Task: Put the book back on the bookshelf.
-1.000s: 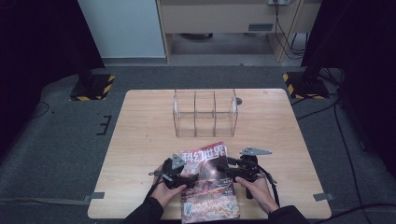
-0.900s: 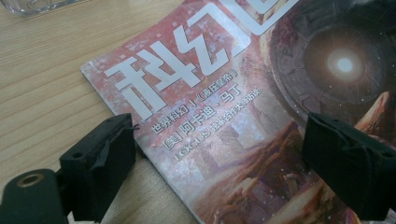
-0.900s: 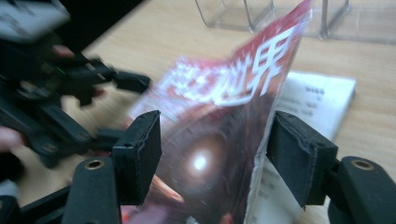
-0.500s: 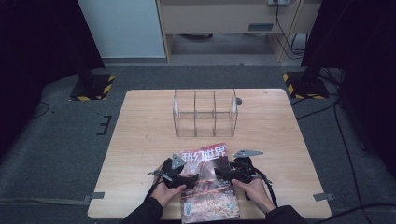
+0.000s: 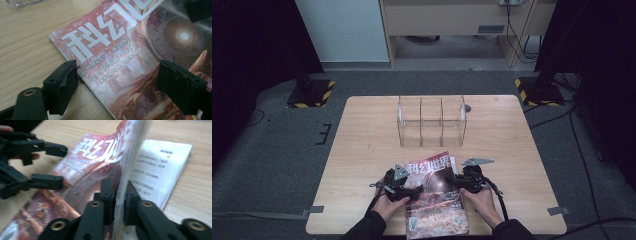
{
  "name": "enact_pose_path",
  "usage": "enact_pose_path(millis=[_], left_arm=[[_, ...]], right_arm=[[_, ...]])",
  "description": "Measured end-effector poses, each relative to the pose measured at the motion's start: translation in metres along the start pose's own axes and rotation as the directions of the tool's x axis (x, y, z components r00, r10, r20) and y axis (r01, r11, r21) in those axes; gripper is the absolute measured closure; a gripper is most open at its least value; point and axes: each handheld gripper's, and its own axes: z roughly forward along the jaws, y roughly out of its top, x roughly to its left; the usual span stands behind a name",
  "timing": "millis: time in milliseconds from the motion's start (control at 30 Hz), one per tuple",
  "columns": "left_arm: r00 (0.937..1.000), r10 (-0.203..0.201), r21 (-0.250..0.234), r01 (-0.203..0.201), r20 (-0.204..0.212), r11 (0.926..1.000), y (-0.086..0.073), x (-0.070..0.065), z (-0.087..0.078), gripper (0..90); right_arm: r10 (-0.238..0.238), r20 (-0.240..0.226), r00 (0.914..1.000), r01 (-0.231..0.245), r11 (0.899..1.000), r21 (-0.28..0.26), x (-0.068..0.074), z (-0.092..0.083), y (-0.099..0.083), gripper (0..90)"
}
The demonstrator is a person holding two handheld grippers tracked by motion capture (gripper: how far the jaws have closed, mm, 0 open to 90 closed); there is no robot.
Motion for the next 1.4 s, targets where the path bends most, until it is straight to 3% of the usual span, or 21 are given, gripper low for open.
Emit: enact_pose_path(millis=[267,367,400,633,767,900,1000,1100,1133,1333,1400], left_arm=[[0.9994,-0.021,-0.046,0.022,0.026,0.9987,0.003,0.001,-0.008,17.4],[0.9990,-0.026,-0.052,0.028,0.037,0.9983,0.003,0.001,-0.009,17.4],[0.9988,-0.027,-0.052,0.029,0.040,0.9982,0.003,0.001,-0.009,17.3],[0.9974,-0.033,-0.067,0.038,0.064,0.9970,0.003,0.001,-0.010,16.7],[0.9927,-0.061,-0.087,0.070,0.104,0.9938,0.004,0.002,-0.009,13.8],[0.9888,-0.053,-0.096,0.067,0.140,0.9931,0.004,0.002,-0.008,12.1],[0.9810,-0.053,-0.068,0.066,0.187,0.9955,0.002,0.001,-0.002,11.6],[0.9761,-0.067,-0.029,0.074,0.207,0.9968,-0.001,0.002,0.004,10.2],[0.9747,-0.069,-0.039,0.079,0.212,0.9961,-0.002,0.002,0.004,10.4],[0.9792,-0.061,-0.029,0.068,0.194,0.9973,-0.001,0.004,0.002,19.5],[0.9796,-0.056,-0.017,0.060,0.193,0.9980,0.000,0.004,0.001,26.9]], right_arm=[[-0.014,-0.069,0.9975,0.010,0.999,-0.050,0.006,-0.012,0.008,87.4],[-0.039,-0.096,0.9946,0.031,0.996,-0.080,0.010,-0.019,0.012,87.7],[-0.064,-0.101,0.9929,0.053,0.993,-0.102,0.012,-0.023,0.015,87.8],[-0.095,-0.131,0.9869,0.075,0.986,-0.152,0.014,-0.036,0.022,87.9],[-0.144,-0.158,0.9770,0.112,0.975,-0.193,0.018,-0.047,0.027,88.0],[-0.160,-0.171,0.9722,0.122,0.969,-0.213,0.018,-0.052,0.028,87.9],[-0.155,-0.171,0.9730,0.118,0.971,-0.209,0.017,-0.050,0.028,87.9],[-0.148,-0.166,0.9750,0.114,0.974,-0.195,0.016,-0.045,0.025,87.9],[-0.146,-0.159,0.9764,0.116,0.976,-0.187,0.015,-0.043,0.024,87.9],[-0.102,-0.108,0.9889,0.089,0.989,-0.120,0.009,-0.036,0.021,86.8],[-0.091,-0.040,0.9951,0.088,0.994,-0.057,0.006,-0.026,0.015,85.1]])
